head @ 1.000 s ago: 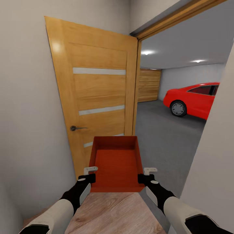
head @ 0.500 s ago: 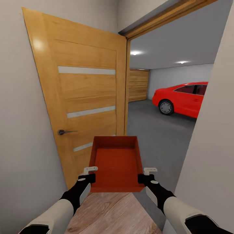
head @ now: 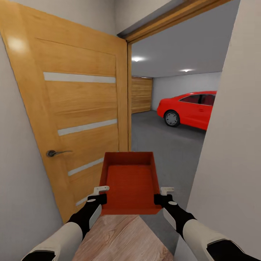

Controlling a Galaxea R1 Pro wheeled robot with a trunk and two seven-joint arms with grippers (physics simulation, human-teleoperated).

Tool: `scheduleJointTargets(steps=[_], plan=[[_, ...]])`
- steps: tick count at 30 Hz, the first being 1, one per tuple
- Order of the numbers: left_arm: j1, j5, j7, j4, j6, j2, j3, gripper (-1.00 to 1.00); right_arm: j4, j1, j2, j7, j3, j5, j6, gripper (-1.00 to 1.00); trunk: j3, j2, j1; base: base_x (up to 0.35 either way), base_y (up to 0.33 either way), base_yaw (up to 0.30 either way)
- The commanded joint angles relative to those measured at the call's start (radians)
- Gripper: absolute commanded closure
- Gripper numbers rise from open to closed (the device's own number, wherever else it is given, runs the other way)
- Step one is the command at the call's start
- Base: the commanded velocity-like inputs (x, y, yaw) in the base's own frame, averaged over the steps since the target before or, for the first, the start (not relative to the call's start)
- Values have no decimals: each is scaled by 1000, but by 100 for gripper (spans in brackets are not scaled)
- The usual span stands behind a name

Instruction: Move the two storage containers from the living room to the garage. In the garage, place one container on the floor and stack the other container on top of it (either order is fine).

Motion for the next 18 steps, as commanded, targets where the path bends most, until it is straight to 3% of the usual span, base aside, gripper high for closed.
scheduleJointTargets(steps=[1, 18], plan=[[0, -18, 39, -14, -2, 35, 18, 100, 4, 0, -3, -11, -18, -10, -4, 100, 0, -1, 1, 229, 191, -231], [0, -18, 39, -14, -2, 35, 18, 100, 4, 0, -2, -11, -18, -10, -4, 100, 0, -1, 1, 233, 192, -231]])
